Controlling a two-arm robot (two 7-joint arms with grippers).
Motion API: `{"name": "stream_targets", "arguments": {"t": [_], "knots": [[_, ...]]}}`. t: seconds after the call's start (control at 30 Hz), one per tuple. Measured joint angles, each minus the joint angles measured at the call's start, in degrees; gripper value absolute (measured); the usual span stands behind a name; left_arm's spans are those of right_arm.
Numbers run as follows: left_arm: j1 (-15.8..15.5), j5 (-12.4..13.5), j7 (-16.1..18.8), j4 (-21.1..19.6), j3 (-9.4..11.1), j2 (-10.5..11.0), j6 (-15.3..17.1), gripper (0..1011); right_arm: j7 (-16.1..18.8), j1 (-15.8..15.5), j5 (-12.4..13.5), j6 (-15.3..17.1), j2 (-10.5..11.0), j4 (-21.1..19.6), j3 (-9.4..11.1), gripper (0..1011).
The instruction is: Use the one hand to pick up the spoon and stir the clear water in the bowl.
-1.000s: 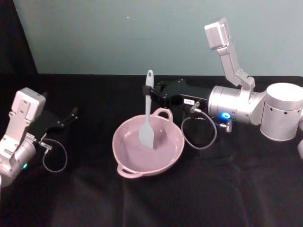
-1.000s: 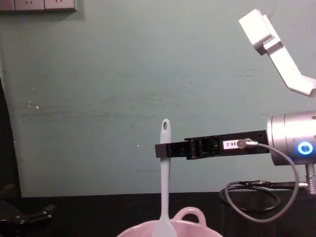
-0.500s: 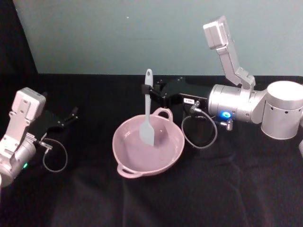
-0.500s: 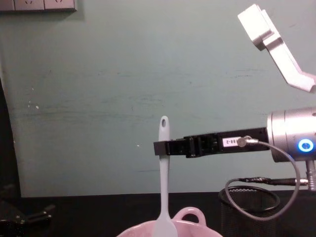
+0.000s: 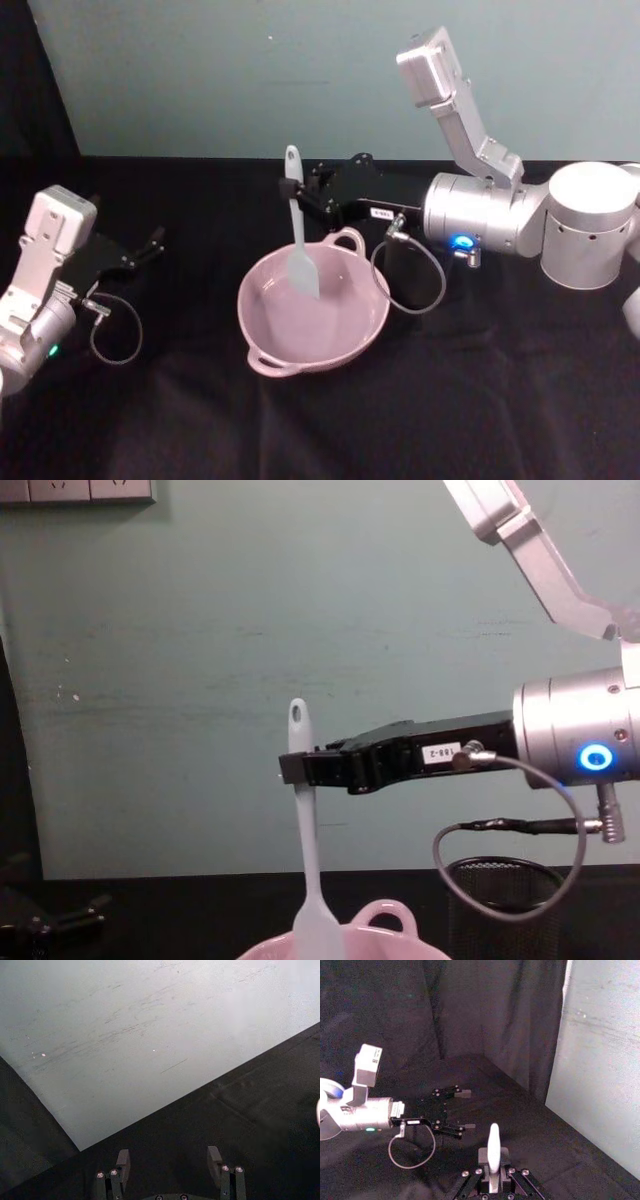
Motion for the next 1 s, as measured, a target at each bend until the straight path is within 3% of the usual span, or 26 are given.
{"name": "stream_targets", "arguments": {"t": [0.53,1.0], "knots": [[0.00,0.00,0.00,0.00,0.00,0.00,0.00,1011,-0.08,-3.98,0.27,-2.00,-2.34,1.08,2.83,123],[0.00,0.00,0.00,0.00,0.00,0.00,0.00,1011,1.23,-3.52,-2.60,-2.82,-4.71,5.04,2.97,123]]}}
